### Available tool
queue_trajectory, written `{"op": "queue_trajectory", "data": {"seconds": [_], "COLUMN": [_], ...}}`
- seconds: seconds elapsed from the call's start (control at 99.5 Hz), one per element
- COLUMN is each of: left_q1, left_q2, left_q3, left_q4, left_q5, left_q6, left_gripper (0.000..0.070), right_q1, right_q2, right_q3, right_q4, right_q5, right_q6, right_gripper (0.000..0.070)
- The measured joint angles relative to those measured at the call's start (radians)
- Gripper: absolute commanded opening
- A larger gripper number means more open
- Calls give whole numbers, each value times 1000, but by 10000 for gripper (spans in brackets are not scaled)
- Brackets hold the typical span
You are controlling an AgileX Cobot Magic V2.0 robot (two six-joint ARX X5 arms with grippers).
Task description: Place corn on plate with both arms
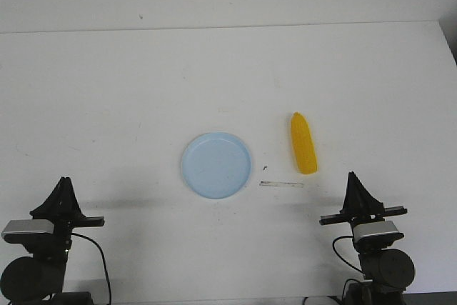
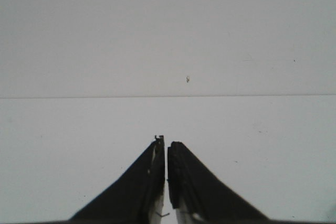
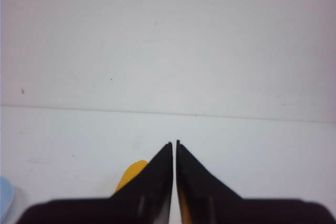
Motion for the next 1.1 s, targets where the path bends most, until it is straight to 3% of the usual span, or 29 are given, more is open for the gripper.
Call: {"op": "queue_trajectory", "data": {"seconds": [0.241, 0.392, 0.533, 0.734, 1.096], "left_q1": [0, 0, 0, 0, 0], "left_q2": [0, 0, 0, 0, 0], "left_q3": [0, 0, 0, 0, 0], "left_q4": [0, -1, -1, -1, -1], "left_q5": [0, 0, 0, 0, 0], "left_q6": [0, 0, 0, 0, 0], "left_gripper": [2, 2, 2, 3, 2], "right_q1": [0, 0, 7, 51, 130], "right_q2": [0, 0, 24, 213, 787], "right_q3": [0, 0, 56, 265, 576], "right_q4": [1, 25, -40, -179, -320], "right_q5": [2, 79, 78, 77, 77], "right_q6": [-1, 9, 48, 58, 58], "right_gripper": [7, 7, 5, 4, 4]}}
